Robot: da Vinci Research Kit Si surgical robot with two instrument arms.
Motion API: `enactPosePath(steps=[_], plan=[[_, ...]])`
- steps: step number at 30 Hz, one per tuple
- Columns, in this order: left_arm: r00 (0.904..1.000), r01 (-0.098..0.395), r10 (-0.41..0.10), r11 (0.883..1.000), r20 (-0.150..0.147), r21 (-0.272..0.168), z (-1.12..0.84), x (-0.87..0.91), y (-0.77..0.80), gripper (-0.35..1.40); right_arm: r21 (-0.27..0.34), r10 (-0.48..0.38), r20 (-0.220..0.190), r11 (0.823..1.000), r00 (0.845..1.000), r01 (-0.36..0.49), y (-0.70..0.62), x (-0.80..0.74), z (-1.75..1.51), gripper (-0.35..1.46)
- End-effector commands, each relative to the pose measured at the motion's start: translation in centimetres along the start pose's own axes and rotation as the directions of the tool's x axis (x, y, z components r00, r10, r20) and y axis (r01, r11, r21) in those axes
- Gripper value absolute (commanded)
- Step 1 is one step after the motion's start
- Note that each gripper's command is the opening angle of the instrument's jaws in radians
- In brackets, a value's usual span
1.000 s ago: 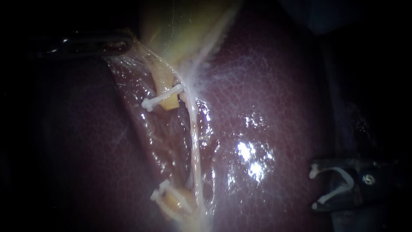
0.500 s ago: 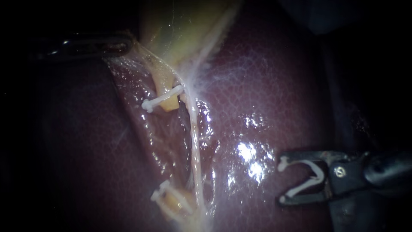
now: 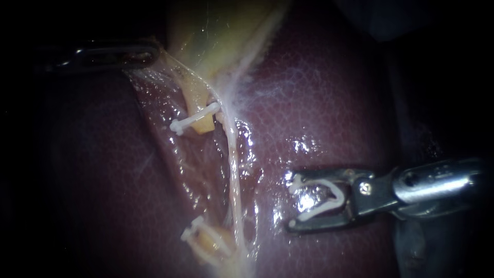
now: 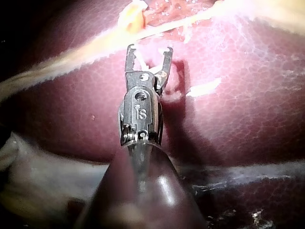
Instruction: Clipping first clip right tube
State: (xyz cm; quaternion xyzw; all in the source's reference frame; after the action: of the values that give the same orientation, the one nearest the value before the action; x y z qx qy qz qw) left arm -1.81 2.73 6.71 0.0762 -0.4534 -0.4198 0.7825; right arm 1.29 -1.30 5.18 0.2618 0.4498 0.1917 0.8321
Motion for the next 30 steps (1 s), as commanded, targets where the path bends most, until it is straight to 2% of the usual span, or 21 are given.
enactPosePath(steps=[1, 8, 17, 26, 30], plan=[[1.0000, 0.000, 0.000, 1.000, 0.000, 0.000, 0.00, 0.00, 0.00, -0.35, 0.004, 0.008, -0.004, 1.000, 1.000, -0.008, 0.01, -0.01, 0.04, 0.49], [1.0000, 0.000, 0.000, 1.000, 0.000, 0.000, 0.00, 0.00, 0.00, -0.35, 0.041, 0.048, -0.016, 0.998, 0.999, -0.047, 0.06, -0.15, 0.35, 0.49], [1.0000, 0.000, 0.000, 1.000, 0.000, -0.001, 0.01, 0.00, 0.00, -0.35, 0.083, 0.098, -0.045, 0.992, 0.994, -0.094, 0.17, -0.30, 0.56, 0.50], [1.0000, 0.000, 0.000, 1.000, 0.000, -0.001, 0.01, 0.01, -0.01, -0.35, 0.143, 0.156, -0.079, 0.979, 0.985, -0.143, 0.27, -0.36, 0.73, 0.50], [1.0000, -0.001, 0.001, 1.000, 0.001, -0.001, 0.02, 0.01, -0.01, -0.35, 0.155, 0.165, -0.080, 0.976, 0.983, -0.151, 0.28, -0.37, 0.82, 0.50]])
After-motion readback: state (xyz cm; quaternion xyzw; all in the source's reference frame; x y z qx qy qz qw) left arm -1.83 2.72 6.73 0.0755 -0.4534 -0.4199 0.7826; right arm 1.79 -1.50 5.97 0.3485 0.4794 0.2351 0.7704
